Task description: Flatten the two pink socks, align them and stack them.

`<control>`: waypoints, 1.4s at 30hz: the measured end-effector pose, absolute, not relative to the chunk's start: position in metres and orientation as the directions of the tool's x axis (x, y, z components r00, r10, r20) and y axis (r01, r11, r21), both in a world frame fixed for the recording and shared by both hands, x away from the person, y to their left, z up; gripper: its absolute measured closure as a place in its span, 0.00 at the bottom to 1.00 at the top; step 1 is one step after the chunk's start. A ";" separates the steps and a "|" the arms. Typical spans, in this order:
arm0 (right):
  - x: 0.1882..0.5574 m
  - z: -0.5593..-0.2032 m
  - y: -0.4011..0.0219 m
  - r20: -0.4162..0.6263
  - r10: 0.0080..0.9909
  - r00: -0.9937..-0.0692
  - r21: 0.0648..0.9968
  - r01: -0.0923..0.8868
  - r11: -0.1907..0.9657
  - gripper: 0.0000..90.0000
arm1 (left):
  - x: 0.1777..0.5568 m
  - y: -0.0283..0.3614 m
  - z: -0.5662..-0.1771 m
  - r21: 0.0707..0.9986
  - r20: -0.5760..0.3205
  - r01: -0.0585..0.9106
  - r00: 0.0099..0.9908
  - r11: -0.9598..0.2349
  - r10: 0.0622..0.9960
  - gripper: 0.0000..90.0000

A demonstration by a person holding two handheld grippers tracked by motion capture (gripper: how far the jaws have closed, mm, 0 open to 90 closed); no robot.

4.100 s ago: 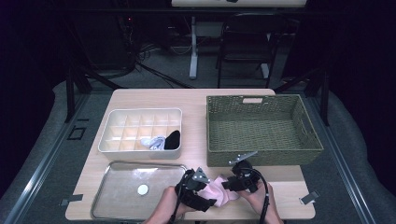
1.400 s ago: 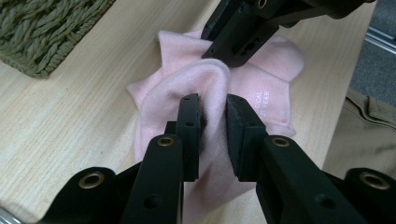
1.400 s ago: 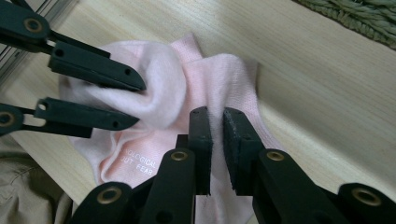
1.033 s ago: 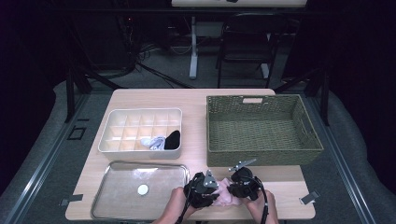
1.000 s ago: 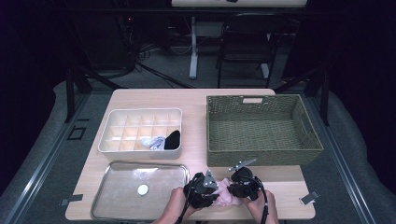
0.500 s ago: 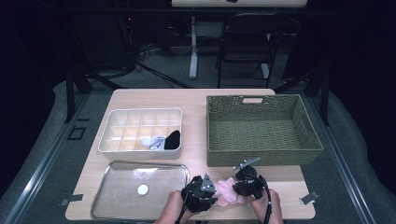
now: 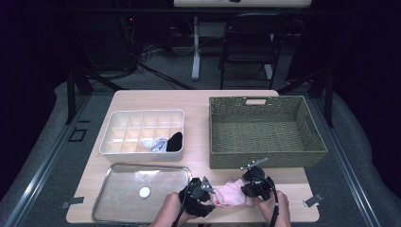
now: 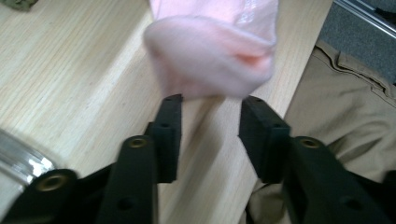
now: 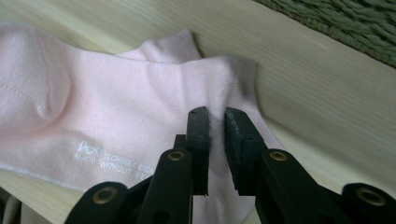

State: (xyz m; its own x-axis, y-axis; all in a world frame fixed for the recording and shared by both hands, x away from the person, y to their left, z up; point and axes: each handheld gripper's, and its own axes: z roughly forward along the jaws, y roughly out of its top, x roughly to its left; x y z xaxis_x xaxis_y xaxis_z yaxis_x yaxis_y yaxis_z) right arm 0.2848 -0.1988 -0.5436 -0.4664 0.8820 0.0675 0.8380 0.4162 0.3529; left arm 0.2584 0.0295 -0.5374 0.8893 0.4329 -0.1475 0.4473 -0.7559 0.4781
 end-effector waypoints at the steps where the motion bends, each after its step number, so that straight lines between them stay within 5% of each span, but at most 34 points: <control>1: 0.285 -0.543 -0.200 0.069 0.882 -0.466 0.354 0.838 0.416 0.87 | 0.259 0.031 -0.535 0.477 -0.151 0.452 0.887 -0.754 0.436 0.61; 8: 0.284 -0.534 -0.202 0.082 0.878 -0.471 0.411 0.819 0.401 0.69 | 0.263 0.041 -0.520 0.546 -0.194 0.496 0.859 -0.675 0.474 0.49; 16: 0.284 -0.540 -0.191 0.071 0.869 -0.489 0.388 0.817 0.428 0.63 | 0.259 0.021 -0.522 0.571 -0.167 0.479 0.863 -0.666 0.478 0.46; 28: 0.285 -0.544 -0.193 0.058 0.874 -0.483 0.350 0.829 0.435 0.84 | 0.264 0.023 -0.535 0.522 -0.127 0.468 0.870 -0.713 0.477 0.89; 42: 0.283 -0.539 -0.196 0.032 0.877 -0.480 0.391 0.813 0.431 0.92 | 0.276 0.047 -0.532 0.527 -0.118 0.486 0.854 -0.697 0.506 0.95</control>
